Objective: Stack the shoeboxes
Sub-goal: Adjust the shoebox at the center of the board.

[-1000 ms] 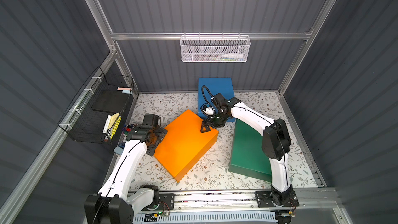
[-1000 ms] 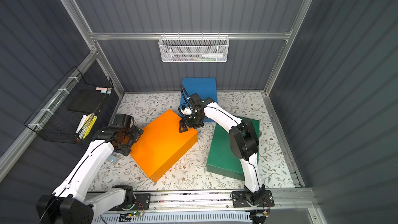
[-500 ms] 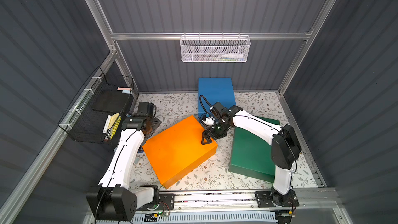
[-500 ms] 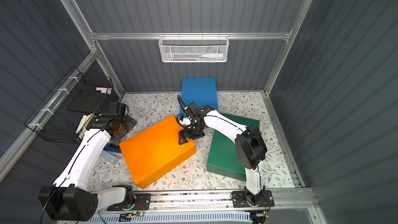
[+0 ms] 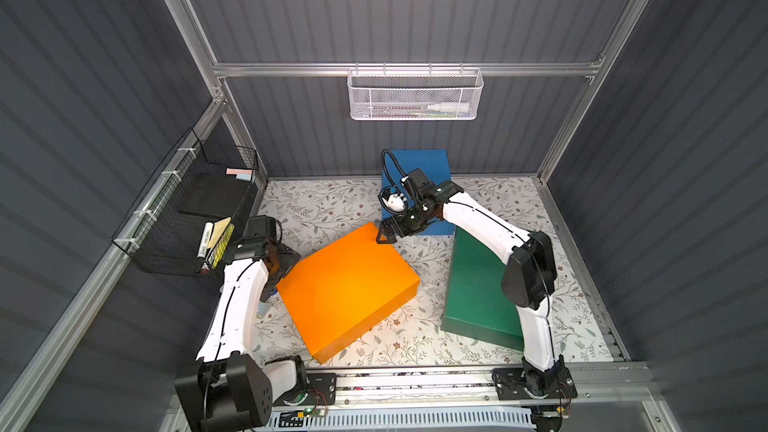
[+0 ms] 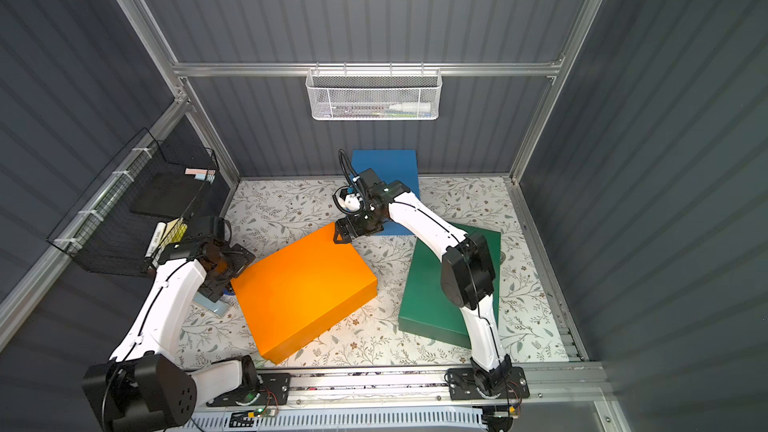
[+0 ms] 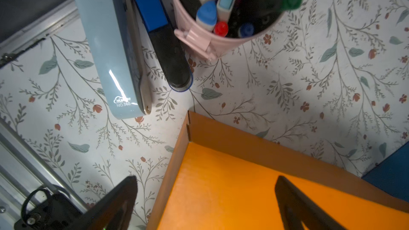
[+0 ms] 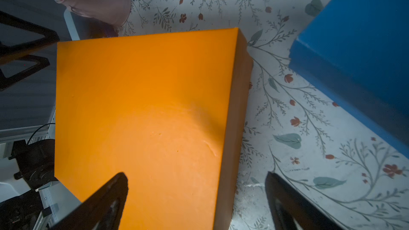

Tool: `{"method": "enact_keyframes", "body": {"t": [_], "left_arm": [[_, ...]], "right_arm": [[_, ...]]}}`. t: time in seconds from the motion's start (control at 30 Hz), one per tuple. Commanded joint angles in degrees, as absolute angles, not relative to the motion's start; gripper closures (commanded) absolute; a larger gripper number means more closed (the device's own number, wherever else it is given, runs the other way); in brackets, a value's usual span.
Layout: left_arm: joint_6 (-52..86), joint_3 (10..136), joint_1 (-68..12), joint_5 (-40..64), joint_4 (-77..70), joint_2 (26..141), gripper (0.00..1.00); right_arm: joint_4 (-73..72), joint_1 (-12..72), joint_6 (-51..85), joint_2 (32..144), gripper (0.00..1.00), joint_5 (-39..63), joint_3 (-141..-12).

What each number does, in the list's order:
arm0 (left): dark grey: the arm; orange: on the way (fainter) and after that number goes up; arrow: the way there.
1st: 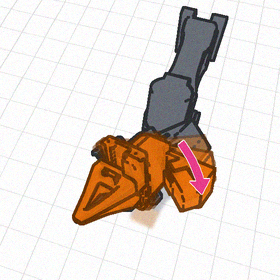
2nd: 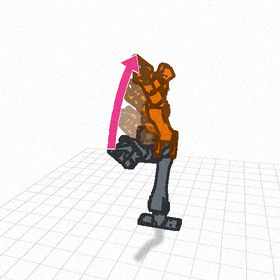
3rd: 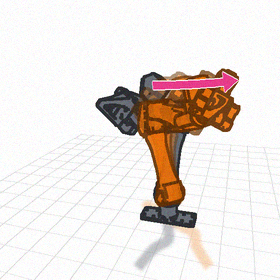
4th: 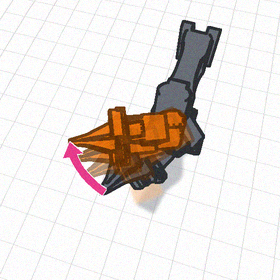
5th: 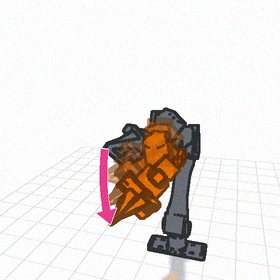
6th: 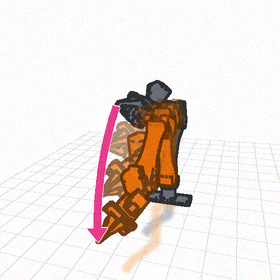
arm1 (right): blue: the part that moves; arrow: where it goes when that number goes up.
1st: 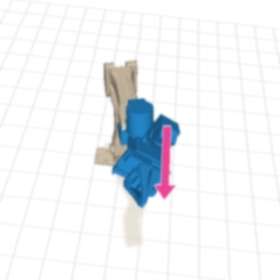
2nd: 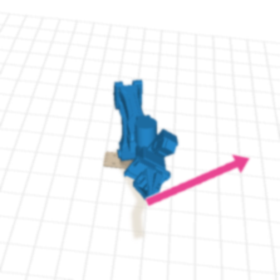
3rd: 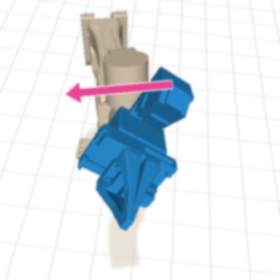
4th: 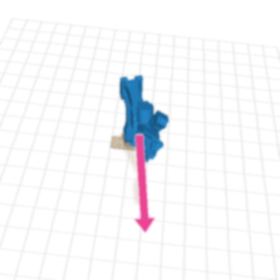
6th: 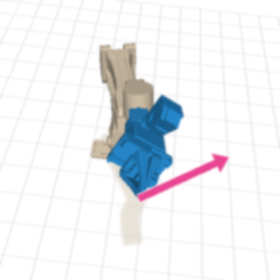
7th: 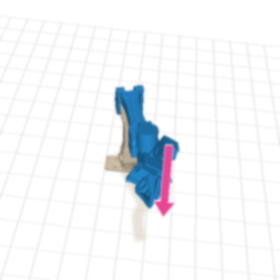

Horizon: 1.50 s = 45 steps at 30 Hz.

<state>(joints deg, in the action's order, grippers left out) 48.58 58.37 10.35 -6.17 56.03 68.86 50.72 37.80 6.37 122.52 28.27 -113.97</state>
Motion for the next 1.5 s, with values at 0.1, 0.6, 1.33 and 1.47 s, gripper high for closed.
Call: {"method": "enact_keyframes", "body": {"t": [0.1, 0.6, 1.33, 1.47], "left_arm": [[48.4, 56.0, 10.6, -1.6, 52.1, 69.5, 0.00], [38.3, 57.0, 10.0, 7.4, 41.7, 76.5, 0.00], [33.0, 68.2, -4.3, 4.5, 35.6, 90.6, 0.00], [33.2, 70.0, -4.8, 4.9, 34.6, 92.1, 0.00]], "right_arm": [[52.7, 37.8, 6.2, 124.3, 0.01, 31.1, -113.4], [47.8, 40.1, 11.9, 109.3, 0.01, 31.6, -92.8], [57.2, 43.2, 12.5, 102.6, 0.01, 13.7, -88.6], [60.4, 41.8, 11.4, 102.1, 0.01, 8.8, -90.6]]}}
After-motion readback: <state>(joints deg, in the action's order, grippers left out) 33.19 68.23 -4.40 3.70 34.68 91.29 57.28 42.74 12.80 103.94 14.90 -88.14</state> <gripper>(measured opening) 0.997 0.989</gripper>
